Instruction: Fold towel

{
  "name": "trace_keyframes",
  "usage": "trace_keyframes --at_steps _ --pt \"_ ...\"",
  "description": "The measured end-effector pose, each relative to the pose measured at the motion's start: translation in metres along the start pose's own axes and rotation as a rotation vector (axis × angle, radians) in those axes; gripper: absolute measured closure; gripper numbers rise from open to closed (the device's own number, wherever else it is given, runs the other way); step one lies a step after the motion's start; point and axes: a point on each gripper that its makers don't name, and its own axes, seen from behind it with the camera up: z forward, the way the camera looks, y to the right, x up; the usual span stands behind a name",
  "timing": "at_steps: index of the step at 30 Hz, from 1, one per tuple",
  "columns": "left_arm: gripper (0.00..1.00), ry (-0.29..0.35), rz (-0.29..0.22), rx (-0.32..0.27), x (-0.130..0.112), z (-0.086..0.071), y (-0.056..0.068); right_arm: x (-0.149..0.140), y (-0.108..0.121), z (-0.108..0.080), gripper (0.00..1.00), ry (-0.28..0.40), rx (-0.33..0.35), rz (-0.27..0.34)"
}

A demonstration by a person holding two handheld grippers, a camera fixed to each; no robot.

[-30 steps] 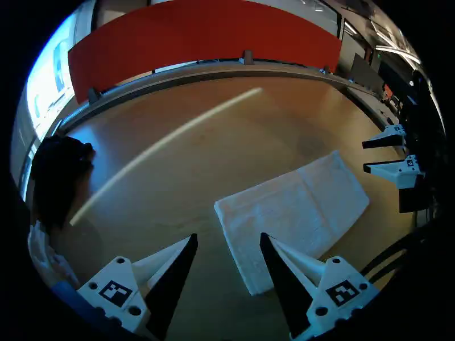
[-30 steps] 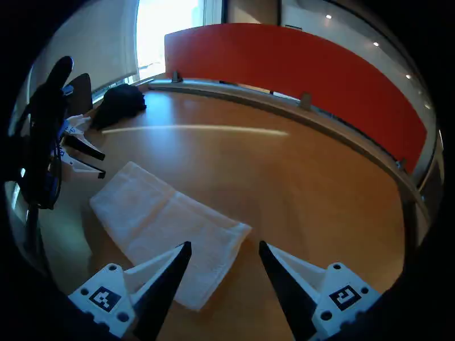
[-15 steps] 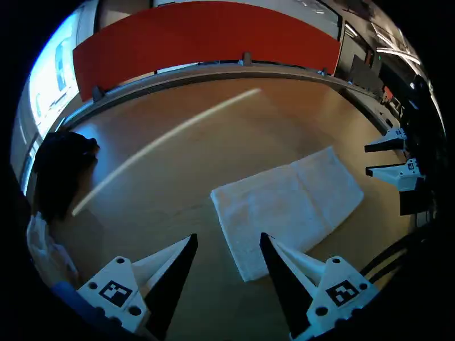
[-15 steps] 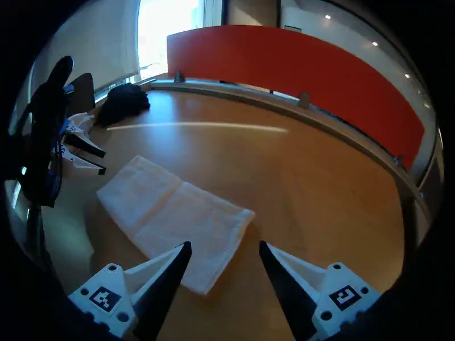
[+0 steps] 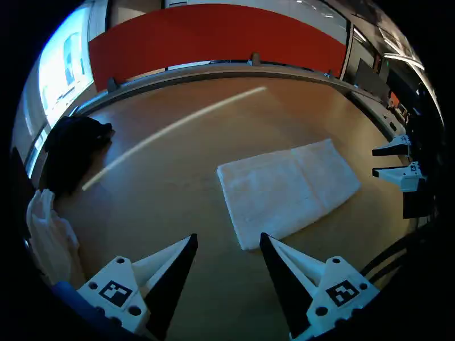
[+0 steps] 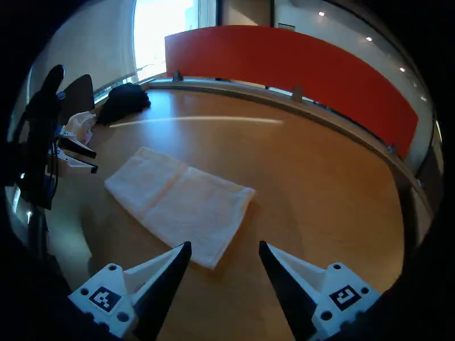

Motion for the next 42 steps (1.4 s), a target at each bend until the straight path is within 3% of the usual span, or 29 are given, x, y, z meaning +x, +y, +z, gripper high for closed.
trace_keyframes --at_steps 11,32,37,42 --pt "0.19 0.002 -0.055 0.041 -0.023 -0.019 -0.011 -0.001 -0.004 0.0 0.08 0.006 0.023 -0.048" --pt "0.19 -0.011 -0.139 0.125 -0.065 -0.06 -0.039 -0.03 -0.013 0.024 0.09 -0.078 0.114 -0.177" --pt "0.19 -0.017 -0.15 0.129 -0.072 -0.065 -0.04 -0.04 -0.013 0.034 0.13 -0.103 0.123 -0.19" --pt "0.19 -0.024 -0.157 0.132 -0.078 -0.067 -0.042 -0.046 -0.013 0.04 0.25 -0.117 0.135 -0.198"
